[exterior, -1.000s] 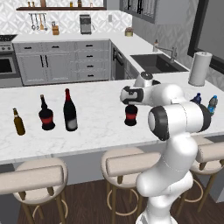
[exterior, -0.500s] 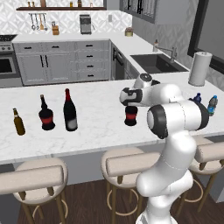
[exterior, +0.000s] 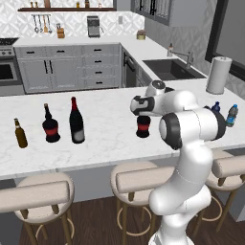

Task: Move the plastic bottles in the middle to the plastics group, and the glass bottles in the middle to the glass group.

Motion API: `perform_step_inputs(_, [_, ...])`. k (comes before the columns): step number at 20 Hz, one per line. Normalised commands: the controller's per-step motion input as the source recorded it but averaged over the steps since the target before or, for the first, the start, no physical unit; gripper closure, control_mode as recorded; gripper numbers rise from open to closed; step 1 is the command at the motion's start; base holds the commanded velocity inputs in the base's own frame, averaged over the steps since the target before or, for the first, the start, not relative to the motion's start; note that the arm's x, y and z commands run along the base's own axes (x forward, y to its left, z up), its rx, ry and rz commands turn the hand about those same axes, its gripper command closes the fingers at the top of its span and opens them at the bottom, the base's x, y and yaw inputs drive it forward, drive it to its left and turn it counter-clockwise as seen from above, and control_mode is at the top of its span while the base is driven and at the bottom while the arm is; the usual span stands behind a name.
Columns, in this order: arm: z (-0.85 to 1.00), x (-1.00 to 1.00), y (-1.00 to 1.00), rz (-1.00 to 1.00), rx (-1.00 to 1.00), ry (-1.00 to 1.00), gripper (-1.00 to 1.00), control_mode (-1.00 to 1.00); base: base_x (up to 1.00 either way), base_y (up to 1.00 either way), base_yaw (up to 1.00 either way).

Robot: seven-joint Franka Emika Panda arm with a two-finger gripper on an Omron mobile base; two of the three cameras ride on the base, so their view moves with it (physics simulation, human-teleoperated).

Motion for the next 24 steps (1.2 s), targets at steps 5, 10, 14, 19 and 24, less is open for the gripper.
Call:
perform_step_inputs(5, [-0.1, 0.03, 0.0, 0.0, 0.0, 0.0, -1.0, -1.0, 0.0, 0.0, 0.0])
perform_step_inputs(10, [-0.13, 0.06, 0.0, 0.0, 0.0, 0.0, -1.0, -1.0, 0.0, 0.0, 0.0])
perform_step_inputs(14, [-0.12, 0.14, 0.0, 0.0, 0.0, 0.0, -1.0, -1.0, 0.0, 0.0, 0.0])
perform_step_inputs(19, [-0.01, 0.16, 0.0, 0.0, 0.0, 0.0, -1.0, -1.0, 0.0, 0.0, 0.0])
perform_step_inputs(24, [0.0, 0.0, 0.0, 0.0, 0.0, 0.0, 1.0, -1.0, 0.0, 0.0, 0.0])
